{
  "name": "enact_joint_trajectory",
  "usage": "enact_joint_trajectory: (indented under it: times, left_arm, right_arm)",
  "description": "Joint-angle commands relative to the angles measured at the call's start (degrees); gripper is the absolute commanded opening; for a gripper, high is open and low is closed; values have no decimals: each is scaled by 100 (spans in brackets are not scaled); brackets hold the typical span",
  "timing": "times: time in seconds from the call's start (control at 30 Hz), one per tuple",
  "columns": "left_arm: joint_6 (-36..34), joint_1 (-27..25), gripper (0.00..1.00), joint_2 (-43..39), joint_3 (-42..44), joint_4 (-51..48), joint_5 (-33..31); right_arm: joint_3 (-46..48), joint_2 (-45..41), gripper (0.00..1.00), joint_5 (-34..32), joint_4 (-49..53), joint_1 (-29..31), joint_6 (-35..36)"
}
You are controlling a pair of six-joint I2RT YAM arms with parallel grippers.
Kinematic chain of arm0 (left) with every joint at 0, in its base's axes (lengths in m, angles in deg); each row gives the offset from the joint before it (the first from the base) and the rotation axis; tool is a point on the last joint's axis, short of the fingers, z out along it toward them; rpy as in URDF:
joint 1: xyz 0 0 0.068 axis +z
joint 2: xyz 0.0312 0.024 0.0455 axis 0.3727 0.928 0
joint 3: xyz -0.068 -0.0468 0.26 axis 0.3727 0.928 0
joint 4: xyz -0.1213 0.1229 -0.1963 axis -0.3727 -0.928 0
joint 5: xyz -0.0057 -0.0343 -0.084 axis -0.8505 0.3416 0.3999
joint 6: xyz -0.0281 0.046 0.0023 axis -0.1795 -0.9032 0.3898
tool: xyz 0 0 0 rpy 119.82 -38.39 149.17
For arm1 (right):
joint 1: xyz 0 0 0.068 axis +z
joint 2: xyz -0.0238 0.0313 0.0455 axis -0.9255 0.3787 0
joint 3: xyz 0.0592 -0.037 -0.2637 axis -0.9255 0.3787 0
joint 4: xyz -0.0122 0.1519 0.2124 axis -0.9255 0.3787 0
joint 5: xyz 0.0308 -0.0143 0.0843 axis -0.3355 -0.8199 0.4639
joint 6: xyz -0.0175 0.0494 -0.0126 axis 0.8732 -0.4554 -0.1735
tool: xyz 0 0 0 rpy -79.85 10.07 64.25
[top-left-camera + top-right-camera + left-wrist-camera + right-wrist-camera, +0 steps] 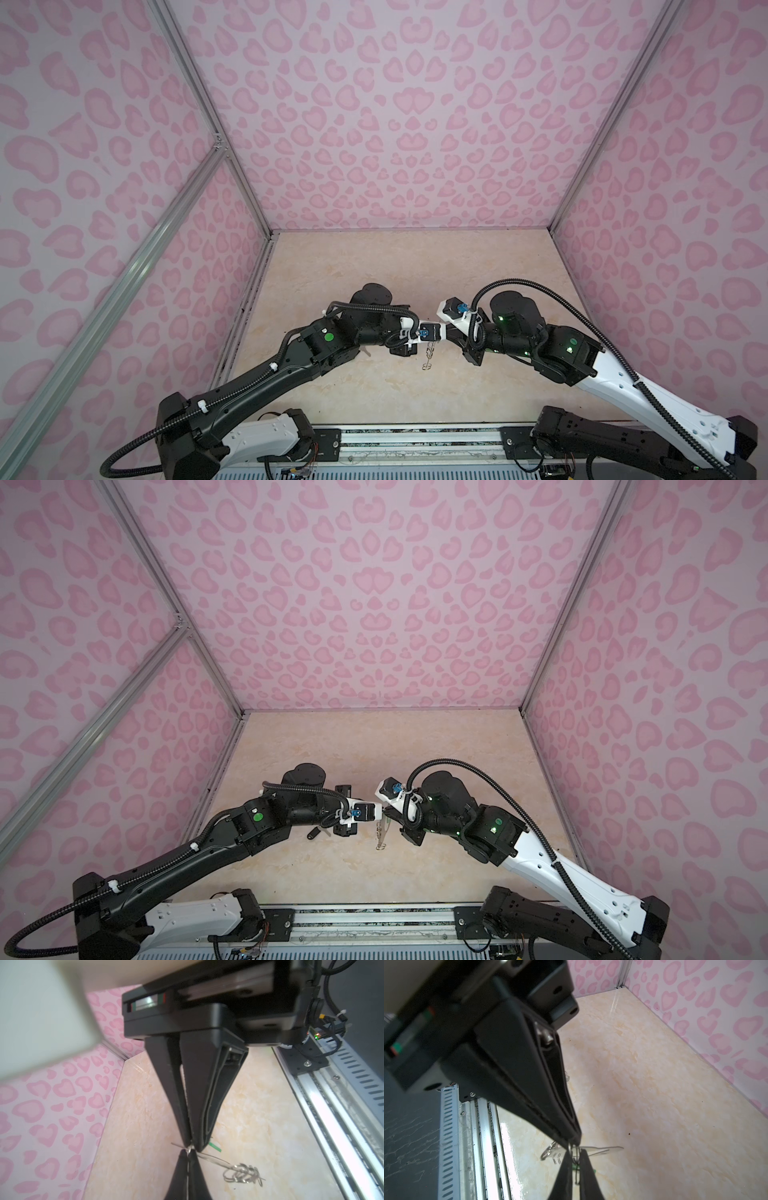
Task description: Put the keys on the keyring
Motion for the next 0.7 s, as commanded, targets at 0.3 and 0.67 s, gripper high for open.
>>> enact_joint_trajectory:
  times: [0.3, 0.67]
  left_arm:
    - [1805, 702, 3, -331, 638, 1670, 1228]
    - [2572, 888, 3, -478, 1100, 2878, 1512]
  right_arm:
    - [547, -798, 29, -586, -691, 6, 168]
    - [578, -585, 27, -500, -1292, 19, 256]
